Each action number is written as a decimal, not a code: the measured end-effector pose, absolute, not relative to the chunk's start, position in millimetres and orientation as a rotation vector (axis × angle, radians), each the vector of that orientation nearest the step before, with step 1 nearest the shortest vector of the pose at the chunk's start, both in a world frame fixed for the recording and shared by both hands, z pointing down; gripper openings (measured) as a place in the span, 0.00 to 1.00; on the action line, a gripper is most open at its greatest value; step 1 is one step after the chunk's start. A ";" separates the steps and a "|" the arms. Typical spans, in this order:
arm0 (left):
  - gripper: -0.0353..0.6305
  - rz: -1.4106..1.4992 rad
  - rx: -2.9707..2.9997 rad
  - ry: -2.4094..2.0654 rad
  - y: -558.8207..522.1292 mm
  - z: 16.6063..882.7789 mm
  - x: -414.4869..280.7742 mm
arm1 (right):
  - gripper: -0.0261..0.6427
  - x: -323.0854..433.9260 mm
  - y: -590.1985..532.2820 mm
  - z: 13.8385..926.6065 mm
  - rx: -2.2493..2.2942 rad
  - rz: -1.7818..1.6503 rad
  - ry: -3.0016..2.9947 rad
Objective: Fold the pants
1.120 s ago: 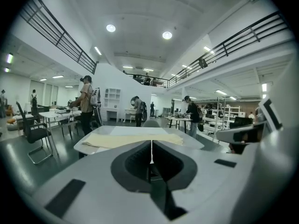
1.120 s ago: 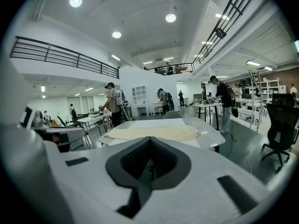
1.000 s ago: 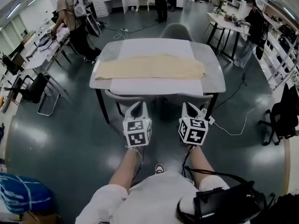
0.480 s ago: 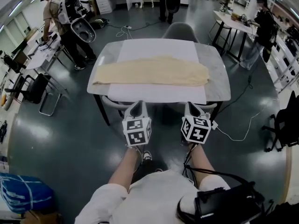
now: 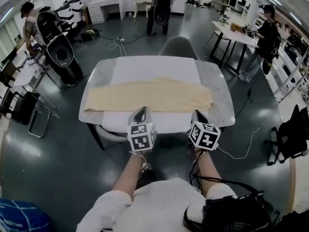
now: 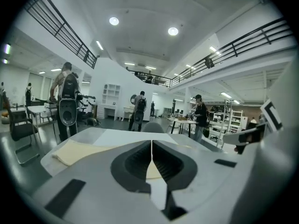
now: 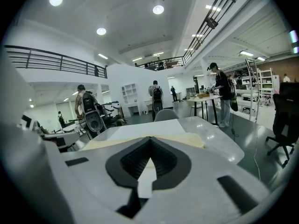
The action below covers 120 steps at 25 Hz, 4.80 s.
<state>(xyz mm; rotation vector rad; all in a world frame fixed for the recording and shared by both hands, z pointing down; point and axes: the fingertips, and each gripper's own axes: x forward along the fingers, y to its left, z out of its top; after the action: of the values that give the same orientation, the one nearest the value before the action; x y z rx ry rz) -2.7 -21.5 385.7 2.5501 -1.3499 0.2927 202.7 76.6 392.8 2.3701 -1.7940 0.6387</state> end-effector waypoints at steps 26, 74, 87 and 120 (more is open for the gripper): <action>0.07 0.402 2.524 -1.268 -235.6 414.0 119.8 | 0.03 316.6 -140.6 425.0 2.347 0.797 -1.748; 0.08 1.126 2.783 -0.197 -36.6 620.7 490.7 | 0.03 580.3 86.4 598.9 2.605 1.218 -1.155; 0.31 1.515 2.765 0.226 -28.6 668.9 512.4 | 0.03 606.9 79.6 621.6 2.570 1.238 -1.144; 0.14 1.104 2.677 -0.219 -105.7 572.7 456.8 | 0.03 563.5 33.5 551.2 2.528 1.072 -1.229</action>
<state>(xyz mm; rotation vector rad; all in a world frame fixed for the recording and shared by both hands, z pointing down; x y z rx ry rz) 456.8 -105.7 572.7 2.6775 -0.2190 1.1036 563.5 33.5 551.2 2.5275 -1.2290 1.0724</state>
